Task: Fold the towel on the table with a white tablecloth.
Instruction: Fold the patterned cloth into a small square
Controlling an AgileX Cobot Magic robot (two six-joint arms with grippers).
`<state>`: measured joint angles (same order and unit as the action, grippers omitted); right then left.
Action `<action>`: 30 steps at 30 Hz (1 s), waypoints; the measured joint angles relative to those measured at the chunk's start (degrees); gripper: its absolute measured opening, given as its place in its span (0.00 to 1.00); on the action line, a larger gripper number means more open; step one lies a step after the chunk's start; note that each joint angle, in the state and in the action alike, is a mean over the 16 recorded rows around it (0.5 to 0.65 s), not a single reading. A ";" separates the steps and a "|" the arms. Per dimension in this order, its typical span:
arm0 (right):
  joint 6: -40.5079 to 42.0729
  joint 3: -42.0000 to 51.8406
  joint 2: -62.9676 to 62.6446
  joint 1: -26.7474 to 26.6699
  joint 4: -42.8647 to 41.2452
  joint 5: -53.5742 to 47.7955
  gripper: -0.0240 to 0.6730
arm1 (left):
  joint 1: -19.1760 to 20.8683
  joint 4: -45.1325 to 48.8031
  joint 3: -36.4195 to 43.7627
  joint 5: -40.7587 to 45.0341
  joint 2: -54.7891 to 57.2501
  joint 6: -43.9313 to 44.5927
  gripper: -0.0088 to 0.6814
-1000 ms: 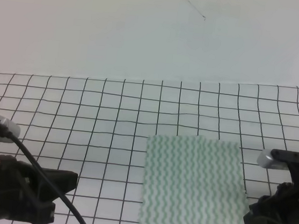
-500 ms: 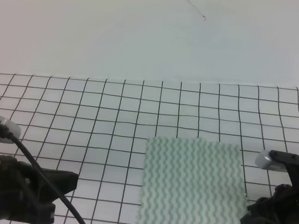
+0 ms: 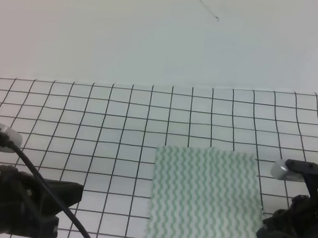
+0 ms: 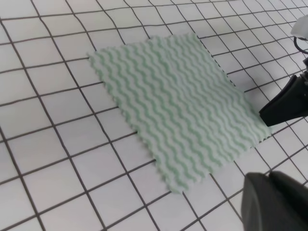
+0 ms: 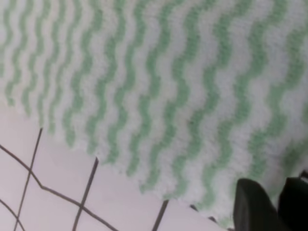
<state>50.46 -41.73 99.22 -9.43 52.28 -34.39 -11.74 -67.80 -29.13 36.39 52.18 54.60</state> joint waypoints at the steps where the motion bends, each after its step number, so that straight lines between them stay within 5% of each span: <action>1: 0.23 0.00 0.00 0.00 0.12 -0.05 0.23 | 0.00 -0.05 0.01 0.02 0.00 0.00 0.01; 19: 1.02 -2.16 0.00 0.01 1.90 0.76 0.04 | 0.00 -0.05 0.15 0.41 0.00 -0.02 0.01; 30: -1.30 -10.24 0.04 0.08 -1.49 -2.65 0.05 | 0.00 0.01 0.16 1.11 0.00 0.01 0.01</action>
<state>49.16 -51.96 99.26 -9.35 50.79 -37.04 -11.74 -67.79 -28.97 37.50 52.18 54.61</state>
